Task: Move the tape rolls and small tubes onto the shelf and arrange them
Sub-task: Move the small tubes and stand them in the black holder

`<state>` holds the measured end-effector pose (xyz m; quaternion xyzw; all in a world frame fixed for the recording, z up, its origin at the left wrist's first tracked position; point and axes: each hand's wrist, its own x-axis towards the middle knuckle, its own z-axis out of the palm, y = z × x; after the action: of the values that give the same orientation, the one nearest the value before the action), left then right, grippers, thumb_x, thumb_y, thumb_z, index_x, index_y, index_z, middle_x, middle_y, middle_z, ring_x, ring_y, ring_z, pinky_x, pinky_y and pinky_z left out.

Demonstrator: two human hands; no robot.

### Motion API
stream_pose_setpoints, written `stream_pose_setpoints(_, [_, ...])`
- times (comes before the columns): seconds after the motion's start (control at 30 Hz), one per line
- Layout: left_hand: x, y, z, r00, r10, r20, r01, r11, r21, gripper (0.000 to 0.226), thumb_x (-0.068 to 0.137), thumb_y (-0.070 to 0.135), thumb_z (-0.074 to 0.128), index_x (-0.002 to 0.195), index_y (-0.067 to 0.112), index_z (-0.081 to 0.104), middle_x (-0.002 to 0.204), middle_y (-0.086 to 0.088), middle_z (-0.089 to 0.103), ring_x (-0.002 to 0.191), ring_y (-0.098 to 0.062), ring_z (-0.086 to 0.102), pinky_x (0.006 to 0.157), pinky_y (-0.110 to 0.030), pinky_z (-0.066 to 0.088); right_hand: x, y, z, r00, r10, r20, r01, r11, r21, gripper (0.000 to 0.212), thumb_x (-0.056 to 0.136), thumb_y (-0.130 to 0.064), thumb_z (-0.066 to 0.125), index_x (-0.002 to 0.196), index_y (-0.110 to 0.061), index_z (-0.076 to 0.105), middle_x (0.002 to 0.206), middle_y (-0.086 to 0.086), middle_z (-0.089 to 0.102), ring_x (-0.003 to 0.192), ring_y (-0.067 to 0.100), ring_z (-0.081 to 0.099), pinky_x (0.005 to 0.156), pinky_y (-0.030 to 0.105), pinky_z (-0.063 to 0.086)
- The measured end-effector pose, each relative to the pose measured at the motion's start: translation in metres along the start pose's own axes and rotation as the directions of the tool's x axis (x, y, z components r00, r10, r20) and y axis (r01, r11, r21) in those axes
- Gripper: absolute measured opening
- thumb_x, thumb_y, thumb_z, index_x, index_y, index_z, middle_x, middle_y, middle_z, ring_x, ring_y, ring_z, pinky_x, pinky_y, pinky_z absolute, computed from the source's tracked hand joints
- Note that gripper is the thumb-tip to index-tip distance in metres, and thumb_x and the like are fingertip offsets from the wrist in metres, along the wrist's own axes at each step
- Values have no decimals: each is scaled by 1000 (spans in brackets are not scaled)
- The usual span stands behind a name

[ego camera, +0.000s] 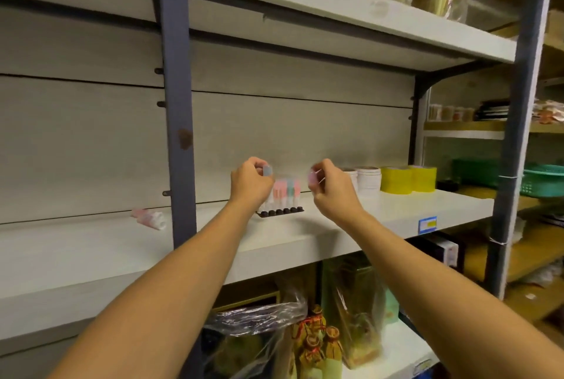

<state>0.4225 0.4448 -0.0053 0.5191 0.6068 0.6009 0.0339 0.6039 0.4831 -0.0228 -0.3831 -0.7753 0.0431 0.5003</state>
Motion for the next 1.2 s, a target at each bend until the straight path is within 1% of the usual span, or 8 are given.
stream_pose_setpoints(0.13, [7, -10, 8, 998, 40, -42, -38, 998, 45, 17, 93, 18, 63, 108, 14, 68, 91, 1, 68, 87, -19, 65, 83, -29, 53, 17, 13, 18, 996, -86, -13, 87, 993, 78, 19, 98, -20, 57, 116, -20, 57, 86, -2, 64, 75, 15, 60, 69, 32, 50])
stream_pose_setpoints(0.33, [4, -22, 27, 993, 31, -111, -20, 995, 96, 28, 86, 9, 71, 113, 13, 66, 90, 2, 66, 72, -7, 59, 73, -15, 47, 40, 23, 44, 988, -149, 37, 138, 968, 210, 22, 92, -13, 61, 113, -17, 61, 87, 1, 67, 76, 21, 62, 75, 36, 52])
stream_pose_setpoints(0.5, [12, -32, 41, 989, 130, -75, -109, 965, 240, 27, 86, 17, 76, 111, 19, 66, 94, 6, 64, 85, -12, 61, 81, -23, 50, 53, 31, 71, 978, -195, 78, 159, 931, 327, 22, 88, -8, 62, 110, -13, 60, 89, 2, 67, 79, 22, 62, 74, 33, 51])
stream_pose_setpoints(0.67, [14, -45, 34, 981, 184, -56, -146, 902, 405, 29, 86, 13, 77, 112, 17, 66, 104, 2, 63, 91, -12, 59, 84, -21, 47, 58, 37, 91, 993, -103, 53, 71, 904, 423, 23, 85, -5, 68, 104, -15, 60, 93, 0, 65, 81, 15, 60, 70, 21, 46])
stream_pose_setpoints(0.73, [15, -49, 34, 985, 168, -47, -132, 895, 427, 30, 85, 12, 77, 113, 16, 66, 106, 1, 63, 91, -12, 58, 84, -20, 46, 59, 39, 91, 999, -24, 49, -1, 885, 466, 25, 83, -4, 70, 103, -15, 60, 91, 1, 65, 80, 17, 61, 73, 27, 51])
stream_pose_setpoints(0.87, [15, -44, 35, 977, 201, -74, -153, 897, 416, 32, 85, 13, 78, 115, 15, 68, 104, 1, 65, 91, -14, 61, 86, -22, 49, 60, 41, 88, 999, 17, 29, -28, 887, 462, 27, 82, -2, 70, 104, -13, 59, 88, 3, 64, 79, 20, 60, 76, 33, 51])
stream_pose_setpoints(1.03, [13, -44, 35, 976, 212, -39, -180, 900, 398, 35, 86, 15, 78, 119, 13, 67, 105, -1, 65, 90, -14, 61, 84, -18, 48, 55, 37, 91, 996, -75, 40, 51, 908, 416, 29, 85, -3, 68, 110, -13, 57, 92, 2, 61, 83, 20, 59, 78, 35, 51])
stream_pose_setpoints(1.2, [14, -47, 38, 989, 144, -12, -127, 907, 401, 32, 88, 14, 76, 117, 14, 62, 101, -1, 60, 85, -15, 60, 65, -6, 40, 52, 35, 93, 983, -183, 26, 162, 917, 364, 25, 85, 0, 66, 105, -12, 58, 92, 1, 59, 78, 21, 58, 75, 38, 52])
